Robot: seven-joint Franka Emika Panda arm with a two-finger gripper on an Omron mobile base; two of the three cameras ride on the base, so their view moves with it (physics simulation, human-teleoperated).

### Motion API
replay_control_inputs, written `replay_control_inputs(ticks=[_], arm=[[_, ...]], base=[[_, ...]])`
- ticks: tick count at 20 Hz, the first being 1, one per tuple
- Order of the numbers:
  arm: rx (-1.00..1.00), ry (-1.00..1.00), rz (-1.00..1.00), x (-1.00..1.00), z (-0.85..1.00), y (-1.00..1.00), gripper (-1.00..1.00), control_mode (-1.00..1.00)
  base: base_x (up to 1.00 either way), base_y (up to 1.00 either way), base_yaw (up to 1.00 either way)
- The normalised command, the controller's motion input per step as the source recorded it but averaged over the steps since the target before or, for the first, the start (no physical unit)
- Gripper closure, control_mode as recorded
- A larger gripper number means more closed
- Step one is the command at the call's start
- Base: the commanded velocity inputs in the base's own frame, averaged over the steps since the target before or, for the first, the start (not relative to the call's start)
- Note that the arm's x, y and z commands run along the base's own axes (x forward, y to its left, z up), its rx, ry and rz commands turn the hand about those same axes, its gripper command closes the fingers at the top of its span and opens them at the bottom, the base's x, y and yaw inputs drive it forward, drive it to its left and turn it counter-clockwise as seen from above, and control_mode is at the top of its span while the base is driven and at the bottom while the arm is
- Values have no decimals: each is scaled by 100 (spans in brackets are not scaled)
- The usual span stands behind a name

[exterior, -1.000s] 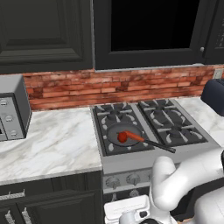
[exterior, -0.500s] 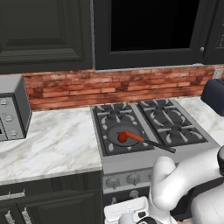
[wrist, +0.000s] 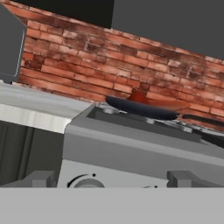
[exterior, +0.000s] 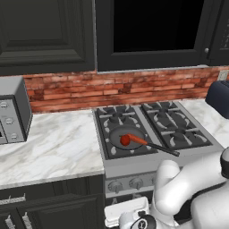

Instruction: Put the bell pepper and carrot in the pan. Then turn on the front left burner and set the heat to medium.

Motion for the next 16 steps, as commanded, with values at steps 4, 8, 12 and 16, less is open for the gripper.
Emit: replay_control_inputs(ticks=[4,8,12,16], arm=[[0,1,0,10,-4,-2,-100,-100],[0,0,0,8,-10,-10,-100,-100],[0,0,0,3,0,-23,-100,-100],[0,0,0,0,0,-26,-100,-100]], base=[[0,0,0],[0,0,0],[0,0,0],[0,0,0]])
